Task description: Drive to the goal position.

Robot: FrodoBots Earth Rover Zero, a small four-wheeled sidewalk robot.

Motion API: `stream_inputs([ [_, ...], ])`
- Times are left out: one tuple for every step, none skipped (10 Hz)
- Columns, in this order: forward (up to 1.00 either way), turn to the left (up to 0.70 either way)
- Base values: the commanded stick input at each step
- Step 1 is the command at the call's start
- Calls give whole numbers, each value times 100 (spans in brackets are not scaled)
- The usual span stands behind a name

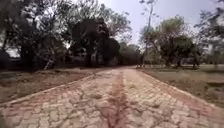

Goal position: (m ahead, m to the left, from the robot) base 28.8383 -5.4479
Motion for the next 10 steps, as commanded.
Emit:
stream_inputs([
  [70, 0],
  [70, 0],
  [70, 0],
  [70, 0],
  [70, 0],
  [70, 0],
  [70, 0],
  [70, 0],
  [70, 0],
  [70, 0],
])
